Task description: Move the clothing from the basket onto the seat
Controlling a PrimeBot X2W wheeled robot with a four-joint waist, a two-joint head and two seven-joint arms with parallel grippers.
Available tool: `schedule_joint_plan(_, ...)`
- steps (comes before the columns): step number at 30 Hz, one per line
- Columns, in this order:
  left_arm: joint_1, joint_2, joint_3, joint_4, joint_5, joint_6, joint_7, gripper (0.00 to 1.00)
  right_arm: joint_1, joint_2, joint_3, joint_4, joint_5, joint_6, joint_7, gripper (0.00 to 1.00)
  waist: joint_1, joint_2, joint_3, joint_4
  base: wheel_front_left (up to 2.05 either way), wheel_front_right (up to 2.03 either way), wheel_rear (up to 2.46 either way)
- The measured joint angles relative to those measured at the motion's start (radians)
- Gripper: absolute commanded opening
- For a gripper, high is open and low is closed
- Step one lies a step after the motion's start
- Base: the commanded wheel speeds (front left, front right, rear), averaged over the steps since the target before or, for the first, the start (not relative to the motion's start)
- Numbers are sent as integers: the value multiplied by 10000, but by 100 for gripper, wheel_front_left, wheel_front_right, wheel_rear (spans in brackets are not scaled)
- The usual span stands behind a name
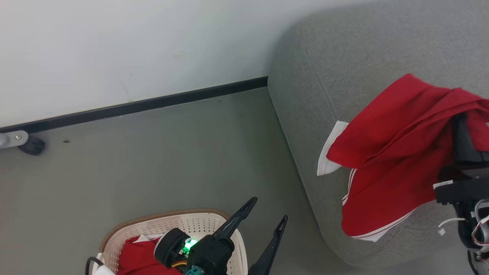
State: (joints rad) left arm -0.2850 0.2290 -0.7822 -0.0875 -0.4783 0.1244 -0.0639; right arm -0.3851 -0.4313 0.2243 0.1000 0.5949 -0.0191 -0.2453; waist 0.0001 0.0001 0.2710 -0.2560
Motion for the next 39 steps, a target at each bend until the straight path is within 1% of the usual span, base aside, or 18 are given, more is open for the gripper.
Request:
schedule_joint_plan(4, -158, 54, -52, -58, 117, 0, 203, 100, -401, -150, -495, 203, 148, -79, -25, 0, 0, 0, 394, -212, 0, 0, 0)
schedule_joint_plan(10, -445, 186, -54, -182, 280, 0, 466, 100, -1230, -405, -1116, 723, 337, -69, -31, 0, 1, 0, 965, -496, 0, 0, 0)
schedule_joint_plan(15, -704, 219, -96, -255, 437, -2, 706, 100, -2283, -648, -1576, 1285, 508, 35, -38, 0, 1, 1, 1452, -676, 0, 0, 0)
schedule_joint_plan(16, -798, 219, -117, -255, 453, -10, 754, 100, -2506, -711, -1664, 1430, 535, 102, -38, 0, 1, 1, 1553, -702, 0, 0, 0)
schedule_joint_plan(20, -1081, 186, -236, -276, 495, -29, 894, 100, -3292, -1064, -2077, 2006, 566, 119, -40, 0, 1, 1, 1946, -745, 0, 0, 0)
schedule_joint_plan(22, -1197, 171, -318, -303, 533, -105, 986, 100, -3715, -1233, -2257, 2236, 564, 119, -40, 0, 1, 0, 2138, -731, 0, 0, 0)
schedule_joint_plan(29, -1474, 61, -430, -412, 594, -117, 1154, 100, -5149, -1743, -2704, 3099, 510, 104, -111, 0, 2, 1, 2776, -516, 0, 0, 0)
schedule_joint_plan(31, -1584, 19, -472, -456, 631, -199, 1179, 100, -5429, -1856, -2801, 3315, 449, 92, -111, 0, 2, 1, 2954, -420, 0, 0, 0)
schedule_joint_plan(33, -1643, -15, -485, -499, 683, -199, 1241, 100, -5730, -1944, -2865, 3563, 380, 86, -113, 0, 1, 1, 3137, -320, 0, 0, 0)
schedule_joint_plan(35, -1662, -23, -523, -510, 698, -201, 1264, 100, -6006, -2019, -2941, 3837, 276, 4, -113, 0, 2, 0, 3328, -221, 0, 0, 0)
schedule_joint_plan(39, -1892, -59, -575, -537, 755, -284, 1327, 100, -6359, -2040, -2972, 4435, 278, 12, -113, 0, 1, 0, 3722, -31, 0, 0, 0)
